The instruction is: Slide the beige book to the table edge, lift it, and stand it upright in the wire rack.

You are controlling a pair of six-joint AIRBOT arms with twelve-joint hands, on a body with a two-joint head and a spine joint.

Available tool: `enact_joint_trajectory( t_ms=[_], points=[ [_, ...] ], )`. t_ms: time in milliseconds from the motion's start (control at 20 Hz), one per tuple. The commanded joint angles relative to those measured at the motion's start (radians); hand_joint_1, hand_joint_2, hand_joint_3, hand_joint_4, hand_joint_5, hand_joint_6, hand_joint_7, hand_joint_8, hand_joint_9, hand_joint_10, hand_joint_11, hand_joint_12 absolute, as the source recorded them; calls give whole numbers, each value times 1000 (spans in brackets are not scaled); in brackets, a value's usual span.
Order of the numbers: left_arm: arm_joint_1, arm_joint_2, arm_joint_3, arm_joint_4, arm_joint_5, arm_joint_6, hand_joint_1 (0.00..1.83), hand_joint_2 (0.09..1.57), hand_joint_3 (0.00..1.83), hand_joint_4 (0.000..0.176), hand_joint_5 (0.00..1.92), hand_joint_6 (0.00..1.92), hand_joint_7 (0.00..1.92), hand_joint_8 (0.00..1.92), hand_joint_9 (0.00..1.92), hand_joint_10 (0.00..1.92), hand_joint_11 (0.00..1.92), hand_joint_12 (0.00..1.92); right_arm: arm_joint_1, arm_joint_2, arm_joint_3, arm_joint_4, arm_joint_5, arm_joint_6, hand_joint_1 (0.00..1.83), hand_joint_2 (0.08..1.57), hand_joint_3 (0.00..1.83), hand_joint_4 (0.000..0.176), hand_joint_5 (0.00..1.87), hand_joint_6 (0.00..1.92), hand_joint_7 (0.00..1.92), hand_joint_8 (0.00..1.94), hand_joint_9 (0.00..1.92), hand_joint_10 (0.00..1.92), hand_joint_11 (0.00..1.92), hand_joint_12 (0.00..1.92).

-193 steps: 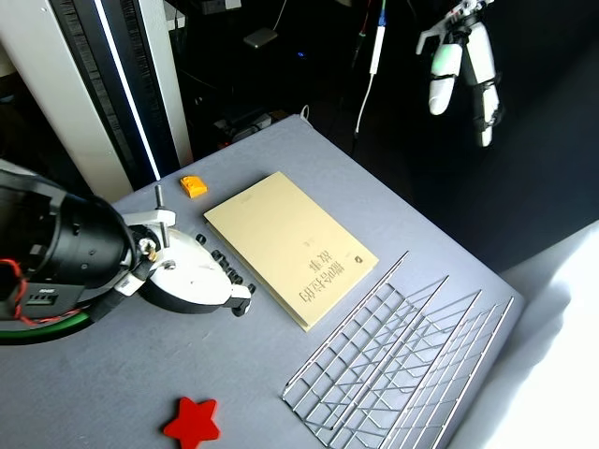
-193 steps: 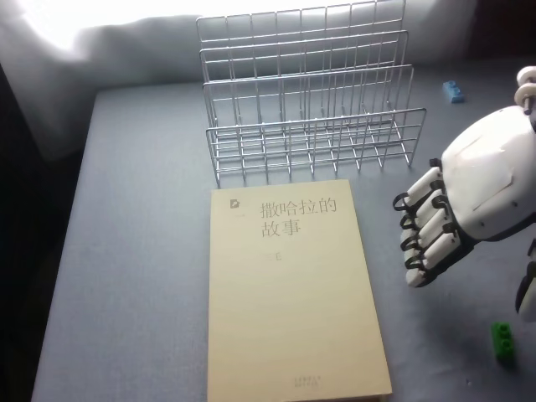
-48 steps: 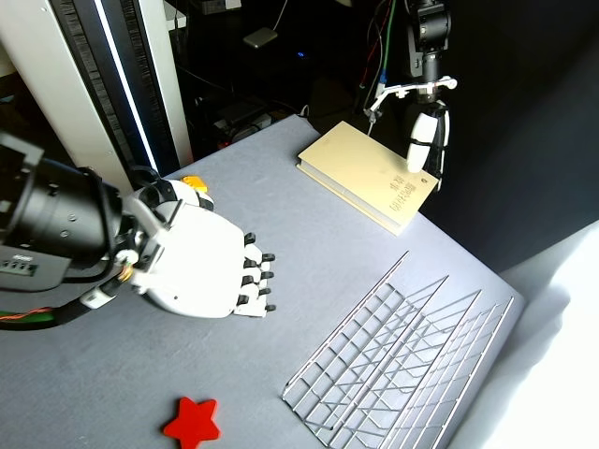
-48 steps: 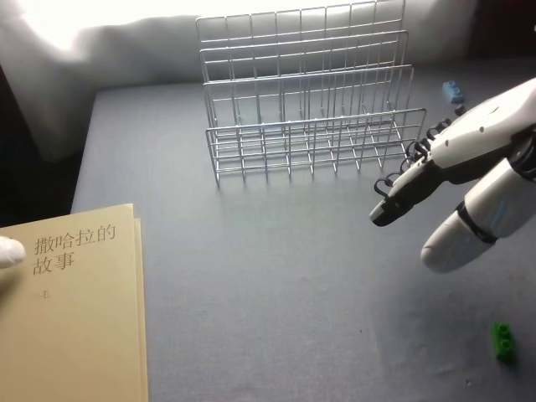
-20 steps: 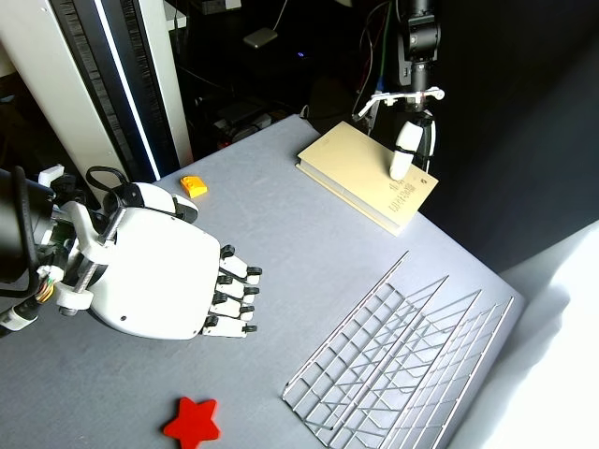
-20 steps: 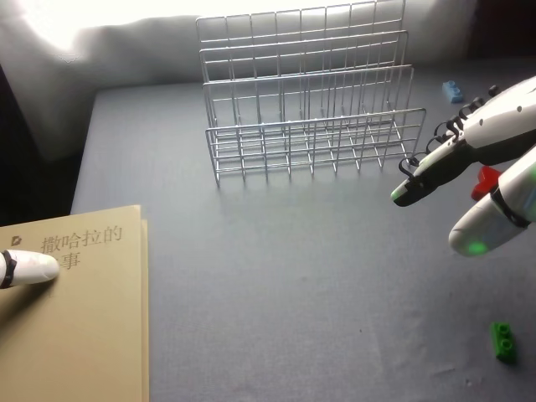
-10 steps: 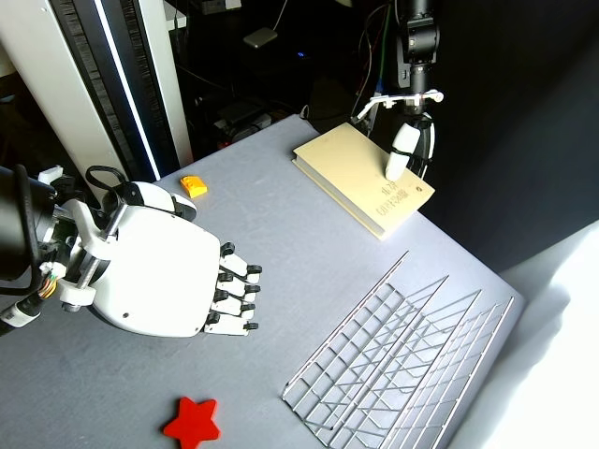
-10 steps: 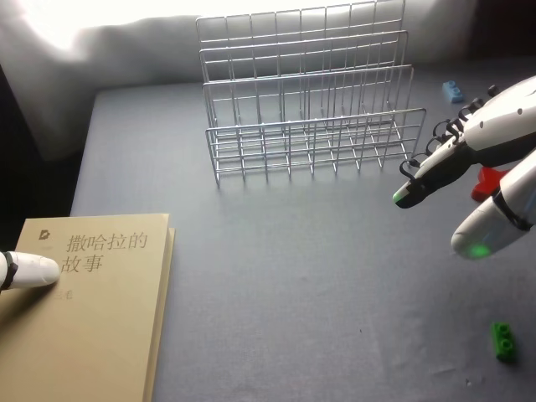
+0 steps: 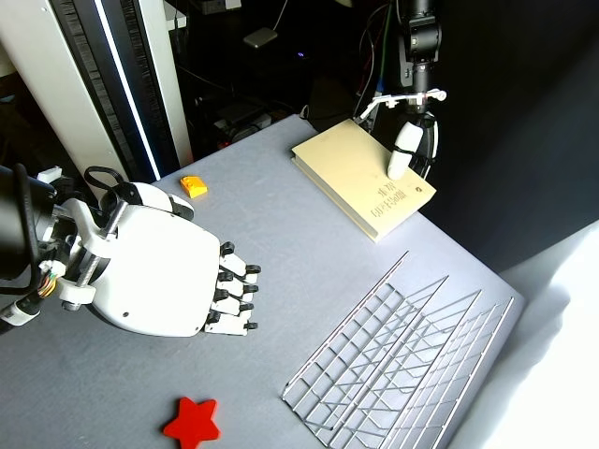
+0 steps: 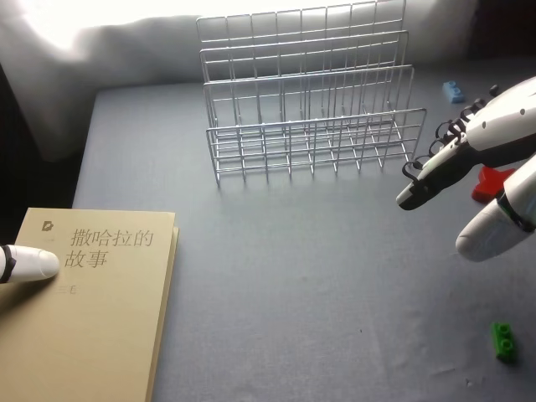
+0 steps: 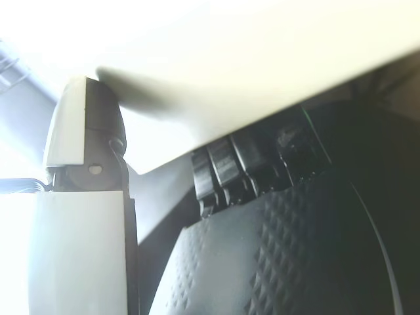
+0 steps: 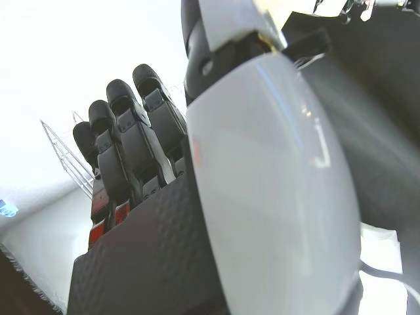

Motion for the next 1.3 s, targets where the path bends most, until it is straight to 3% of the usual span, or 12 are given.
enact_joint_trajectory(
  t_ms=[0,300,500,550,650,750,850,950,1050,1150,1250],
  points=[
    [-7,3,8,2,-42,5,1484,1153,0,0,908,1019,779,1208,832,1192,735,1646,14,9,-2,39,-48,3,295,1136,0,0,285,5,293,4,283,4,0,769],
    [-25,10,32,2,-104,50,1485,1150,0,0,899,1027,804,1178,842,1189,718,1649,21,14,-6,39,-48,3,314,1132,0,0,287,2,295,1,285,1,0,769],
    [-17,10,70,-15,-261,98,1485,1153,0,0,892,1026,777,1207,860,1174,712,1663,15,28,-6,39,-50,2,316,1131,0,0,293,4,303,3,299,5,0,768],
    [-2,10,76,-91,-331,153,1485,1149,0,0,896,1015,776,1213,880,1140,718,1658,14,33,-6,38,-53,-15,303,1132,0,0,279,1,302,1,294,2,0,743],
    [24,10,88,-172,-432,179,1478,1197,0,0,757,1200,675,1326,787,1232,641,1677,15,39,-6,38,-63,-103,285,1138,1,0,273,0,287,0,281,0,0,700],
    [44,11,103,-255,-545,212,1479,1199,0,0,753,1223,648,1349,766,1242,675,1643,17,43,-6,-7,-70,-118,289,1145,2,0,273,2,295,6,291,6,0,749],
    [61,20,103,-361,-631,276,1479,1197,0,0,759,1246,666,1287,769,1243,670,1644,16,52,-6,-69,-69,-65,289,1148,2,0,289,2,298,2,302,4,0,798],
    [91,22,105,-414,-700,281,1478,1198,0,0,750,1269,662,1273,763,1243,682,1638,14,62,-6,-141,-69,45,301,1148,1,0,296,3,312,5,308,4,0,822],
    [94,31,101,-424,-718,308,1478,1200,0,0,728,1278,662,1284,769,1251,683,1645,14,69,-6,-224,-72,169,313,1147,0,0,305,4,323,5,318,5,0,853],
    [109,32,101,-456,-863,430,1479,1194,0,0,727,1267,686,1260,778,1232,701,1637,15,70,-6,-288,-76,273,321,1144,0,0,318,7,336,8,330,8,0,849],
    [107,32,111,-457,-927,444,1478,1197,1,0,741,1257,678,1260,751,1263,702,1639,14,70,-11,-307,-72,322,318,1147,0,0,310,2,332,4,325,5,0,847]
  ],
)
